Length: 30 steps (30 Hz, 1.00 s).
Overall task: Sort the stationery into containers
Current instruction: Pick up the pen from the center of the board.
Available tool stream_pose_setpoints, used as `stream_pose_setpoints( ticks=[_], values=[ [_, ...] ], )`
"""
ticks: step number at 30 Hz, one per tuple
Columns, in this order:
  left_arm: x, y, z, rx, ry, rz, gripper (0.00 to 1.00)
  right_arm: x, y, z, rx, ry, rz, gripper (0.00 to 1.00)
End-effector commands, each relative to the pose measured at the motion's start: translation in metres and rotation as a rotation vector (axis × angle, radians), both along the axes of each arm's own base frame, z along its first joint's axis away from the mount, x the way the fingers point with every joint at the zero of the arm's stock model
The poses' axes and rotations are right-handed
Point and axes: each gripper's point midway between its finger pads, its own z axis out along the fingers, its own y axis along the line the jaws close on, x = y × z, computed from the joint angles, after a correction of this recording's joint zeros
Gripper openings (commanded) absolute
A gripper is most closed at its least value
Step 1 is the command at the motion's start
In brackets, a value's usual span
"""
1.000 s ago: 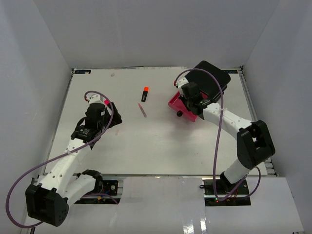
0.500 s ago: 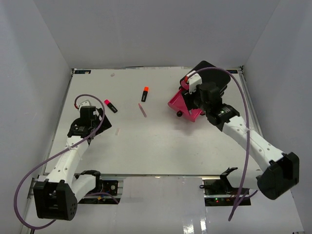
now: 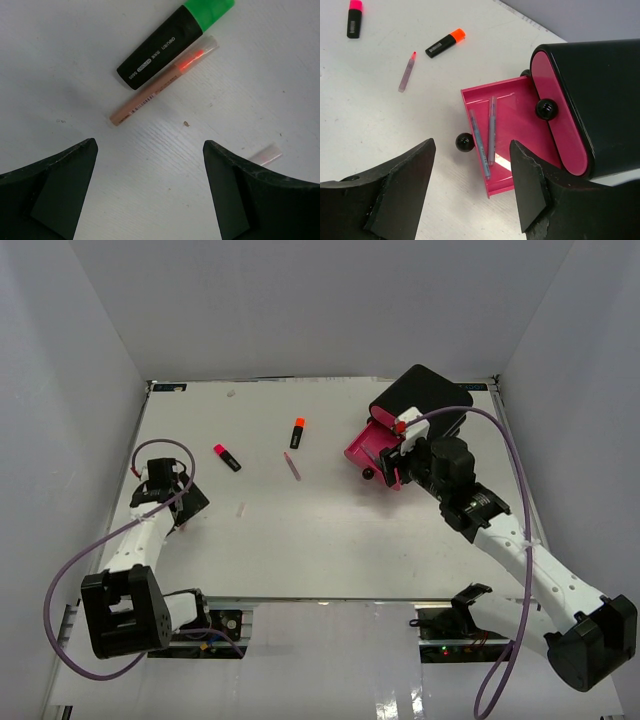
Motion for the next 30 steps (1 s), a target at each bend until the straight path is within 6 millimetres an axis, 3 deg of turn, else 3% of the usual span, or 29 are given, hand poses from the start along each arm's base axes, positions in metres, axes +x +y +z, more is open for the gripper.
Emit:
stream_pose_setpoints(
  ticks=[1, 16, 30],
  values=[
    [0.004, 0.007, 0.001, -0.014, -0.008, 0.027, 0.98, 0.001, 0.002, 0.026, 0.067, -0.094, 0.003, 0.67],
    [0.026, 0.018, -0.012, 0.014, -0.017, -0.016, 0.98, -0.003, 0.005, 0.025, 0.056, -0.115, 0.010, 0.67],
    [0.028, 0.001, -0.034, -0.057, -0.004, -0.111, 0.91, -0.003, 0.006, 0.024, 0.049, -0.116, 0.007, 0.67]
  ],
)
